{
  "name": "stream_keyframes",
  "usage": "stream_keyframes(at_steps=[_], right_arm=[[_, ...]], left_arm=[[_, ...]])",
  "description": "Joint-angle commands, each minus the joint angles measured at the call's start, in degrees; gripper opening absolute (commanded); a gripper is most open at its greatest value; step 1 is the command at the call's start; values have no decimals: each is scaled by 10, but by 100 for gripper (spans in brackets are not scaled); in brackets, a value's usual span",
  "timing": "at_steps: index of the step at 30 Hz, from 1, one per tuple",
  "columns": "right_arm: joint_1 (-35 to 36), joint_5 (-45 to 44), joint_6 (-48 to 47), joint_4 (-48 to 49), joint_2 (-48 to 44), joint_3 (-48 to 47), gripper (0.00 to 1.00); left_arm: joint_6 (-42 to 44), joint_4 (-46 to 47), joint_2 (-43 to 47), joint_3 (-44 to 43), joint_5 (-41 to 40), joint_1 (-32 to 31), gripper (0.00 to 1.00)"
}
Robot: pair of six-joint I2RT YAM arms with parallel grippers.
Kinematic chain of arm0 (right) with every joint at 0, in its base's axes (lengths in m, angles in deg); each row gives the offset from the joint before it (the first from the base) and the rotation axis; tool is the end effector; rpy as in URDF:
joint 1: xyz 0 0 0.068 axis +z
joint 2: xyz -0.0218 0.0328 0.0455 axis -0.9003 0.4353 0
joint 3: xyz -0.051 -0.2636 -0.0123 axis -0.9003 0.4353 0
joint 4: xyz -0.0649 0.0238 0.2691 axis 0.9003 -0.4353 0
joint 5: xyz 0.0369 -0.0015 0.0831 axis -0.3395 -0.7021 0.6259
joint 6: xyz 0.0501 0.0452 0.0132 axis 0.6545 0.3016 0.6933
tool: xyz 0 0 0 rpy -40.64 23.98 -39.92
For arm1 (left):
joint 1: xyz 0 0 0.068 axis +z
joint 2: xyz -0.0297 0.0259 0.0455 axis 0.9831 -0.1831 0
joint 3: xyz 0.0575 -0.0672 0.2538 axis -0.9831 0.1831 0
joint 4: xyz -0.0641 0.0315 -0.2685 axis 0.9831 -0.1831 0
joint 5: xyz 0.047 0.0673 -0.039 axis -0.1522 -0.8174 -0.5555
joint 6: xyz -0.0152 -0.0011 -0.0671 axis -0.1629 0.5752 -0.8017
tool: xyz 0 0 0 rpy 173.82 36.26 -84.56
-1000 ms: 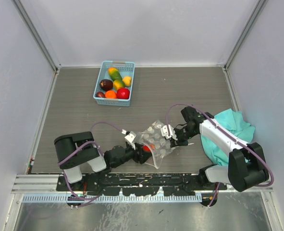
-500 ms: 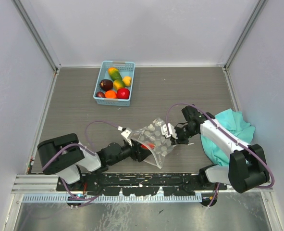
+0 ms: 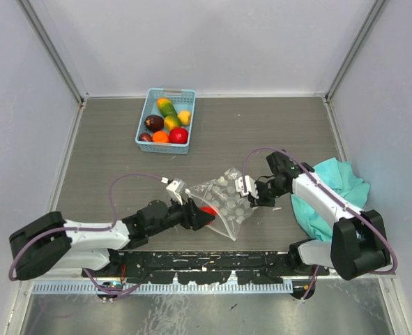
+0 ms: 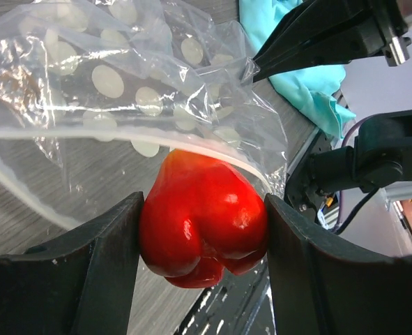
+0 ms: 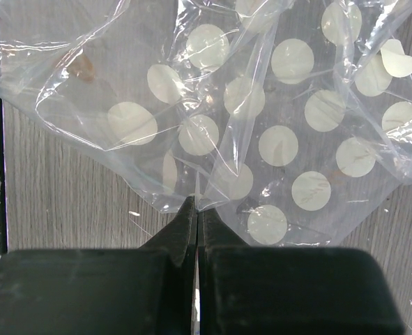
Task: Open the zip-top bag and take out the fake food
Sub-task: Pick up the fake fruit from the zipper food storage bag, then place the fake fruit in the bin.
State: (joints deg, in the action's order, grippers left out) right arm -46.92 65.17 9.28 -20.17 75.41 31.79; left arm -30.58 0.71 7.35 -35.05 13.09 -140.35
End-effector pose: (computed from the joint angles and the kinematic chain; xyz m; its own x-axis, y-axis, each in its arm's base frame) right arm 0.2096 0.1010 0.1741 0.1413 -0.7580 -0.6367 -0.9900 -0.1094 -0.0895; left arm 0.1254 -0.2208 0.1434 -0.6719 -0.2175 -0.7080 0.5387 0.5126 -0.6687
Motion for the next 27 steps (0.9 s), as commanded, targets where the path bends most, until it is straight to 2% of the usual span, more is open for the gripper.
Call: stream_keyframes(at_steps=[1, 8, 13, 17, 27], right_arm=[[-8, 3, 9, 13, -19, -9, 1], [-16, 1, 14, 18, -18, -9, 1], [-21, -3, 19, 23, -18, -8, 2], [-23, -4, 21, 25, -18, -7, 2], [-29, -4, 22, 25, -16, -7, 3]], left_arm=[[-8, -121, 87, -23, 4, 10, 36], [12, -263, 243, -28, -14, 24, 39], [38, -351, 322, -50, -25, 40, 39], [63, -398, 346, -78, -23, 59, 39], [98, -439, 336, -132, 21, 109, 39]])
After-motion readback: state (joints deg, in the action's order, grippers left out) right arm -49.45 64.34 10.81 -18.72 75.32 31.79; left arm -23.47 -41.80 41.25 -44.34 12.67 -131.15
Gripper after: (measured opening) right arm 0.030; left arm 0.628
